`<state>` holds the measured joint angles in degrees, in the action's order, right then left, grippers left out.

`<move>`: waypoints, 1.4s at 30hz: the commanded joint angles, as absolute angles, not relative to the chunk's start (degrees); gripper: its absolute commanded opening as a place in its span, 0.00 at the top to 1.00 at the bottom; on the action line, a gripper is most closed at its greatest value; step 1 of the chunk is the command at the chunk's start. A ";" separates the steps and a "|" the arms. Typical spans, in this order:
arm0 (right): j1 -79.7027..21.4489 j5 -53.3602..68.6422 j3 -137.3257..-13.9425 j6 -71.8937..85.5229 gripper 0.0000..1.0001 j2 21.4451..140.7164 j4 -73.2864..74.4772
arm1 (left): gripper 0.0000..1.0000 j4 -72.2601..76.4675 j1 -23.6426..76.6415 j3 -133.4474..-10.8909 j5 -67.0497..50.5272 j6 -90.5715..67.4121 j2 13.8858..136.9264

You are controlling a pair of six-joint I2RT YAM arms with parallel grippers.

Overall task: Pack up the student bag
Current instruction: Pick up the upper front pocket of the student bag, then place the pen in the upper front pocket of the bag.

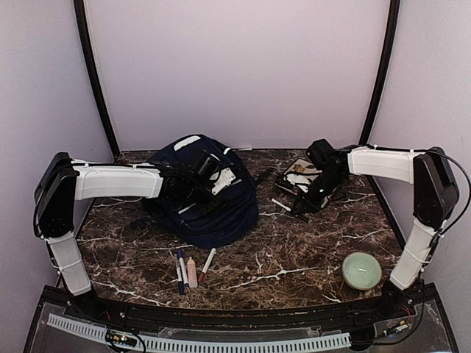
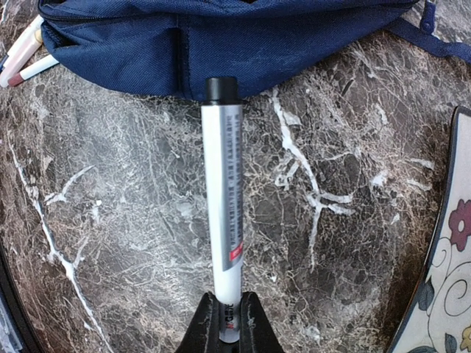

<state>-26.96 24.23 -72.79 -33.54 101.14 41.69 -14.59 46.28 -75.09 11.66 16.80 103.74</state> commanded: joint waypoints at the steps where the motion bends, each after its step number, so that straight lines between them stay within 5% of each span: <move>1: -27.49 25.26 -73.57 -32.96 0.92 101.16 40.69 | 0.34 -14.19 47.86 -75.31 17.53 19.33 105.74; 12: -27.89 25.10 -73.54 -33.18 0.92 101.24 40.75 | 0.51 -14.08 48.10 -78.22 23.43 19.24 103.45; 15: -28.19 24.96 -74.18 -33.06 0.92 101.30 40.79 | 0.64 -17.17 48.08 -82.17 21.89 18.66 102.43; 20: -30.17 24.32 -75.53 -32.39 0.93 101.36 40.13 | 1.00 -19.40 48.08 -87.01 24.39 21.54 102.39; 26: -35.30 18.42 -83.61 -35.69 0.93 104.53 44.35 | 1.00 -18.87 47.37 -89.19 23.20 23.96 100.77; 42: -53.17 -9.32 -96.04 -57.07 0.94 108.72 35.33 | 1.00 -13.99 38.12 -80.43 -3.17 19.54 88.68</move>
